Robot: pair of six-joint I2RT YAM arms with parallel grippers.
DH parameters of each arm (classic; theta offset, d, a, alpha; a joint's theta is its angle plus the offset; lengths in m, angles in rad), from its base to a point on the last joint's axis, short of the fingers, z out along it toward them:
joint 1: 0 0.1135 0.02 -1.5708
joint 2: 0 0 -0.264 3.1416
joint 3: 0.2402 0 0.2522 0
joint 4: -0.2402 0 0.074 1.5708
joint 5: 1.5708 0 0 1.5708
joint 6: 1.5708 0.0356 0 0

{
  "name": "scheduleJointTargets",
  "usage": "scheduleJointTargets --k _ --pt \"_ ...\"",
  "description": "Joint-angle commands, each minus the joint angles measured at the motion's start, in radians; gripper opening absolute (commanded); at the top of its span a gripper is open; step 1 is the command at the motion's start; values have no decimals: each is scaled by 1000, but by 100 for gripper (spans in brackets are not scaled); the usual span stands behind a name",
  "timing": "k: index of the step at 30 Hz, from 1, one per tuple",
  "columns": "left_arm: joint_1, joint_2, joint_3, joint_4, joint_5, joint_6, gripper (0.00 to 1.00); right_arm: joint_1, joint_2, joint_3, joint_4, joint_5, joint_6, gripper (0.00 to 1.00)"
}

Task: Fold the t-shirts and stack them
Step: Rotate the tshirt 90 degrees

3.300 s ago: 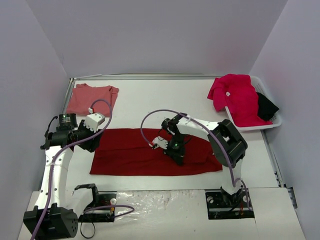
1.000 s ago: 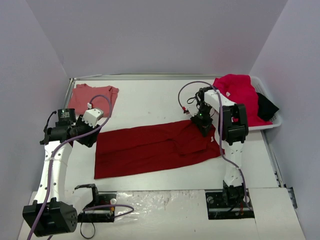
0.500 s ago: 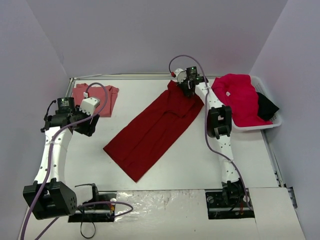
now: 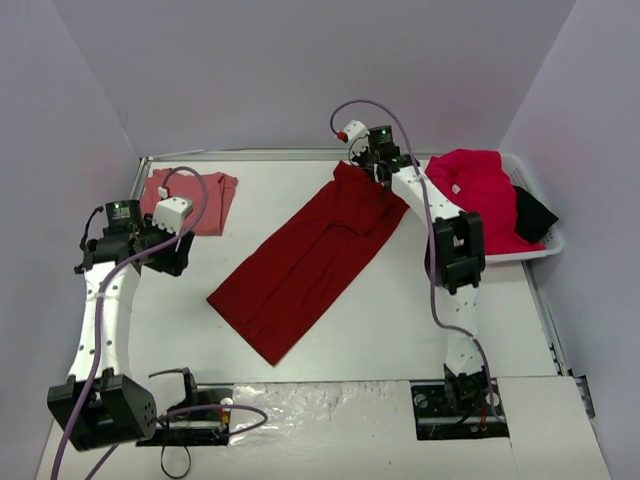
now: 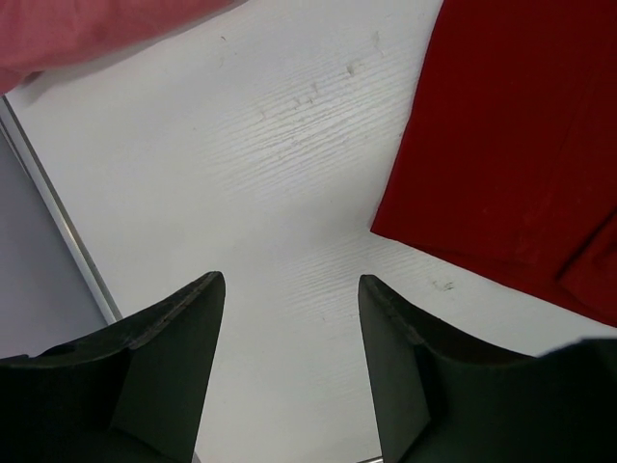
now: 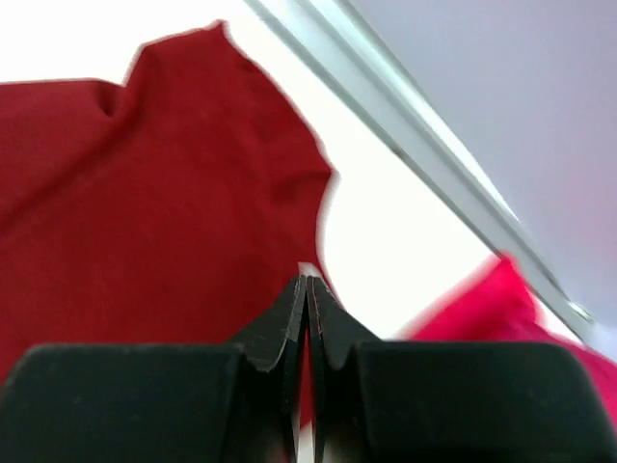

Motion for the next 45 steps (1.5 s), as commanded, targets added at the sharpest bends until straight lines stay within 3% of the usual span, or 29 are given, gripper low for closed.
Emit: scheduleJointTargets --k 1,6,13,22,30,45 --pt "18 -74 12 -10 42 0 57 8 -218 -103 72 150 5 0" --pt "20 -95 1 -8 95 -5 58 -4 -350 -313 18 193 45 0" --pt "23 -120 -18 -1 146 -14 58 -24 -357 -454 -88 136 157 0" --pt "27 -174 -61 13 154 -12 60 -24 -344 -448 -161 129 173 0" --pt "36 -178 -73 21 158 -11 61 -26 -229 -393 -299 95 196 0" --pt "55 -209 -114 33 178 -8 62 -30 -111 -357 -306 105 187 0"
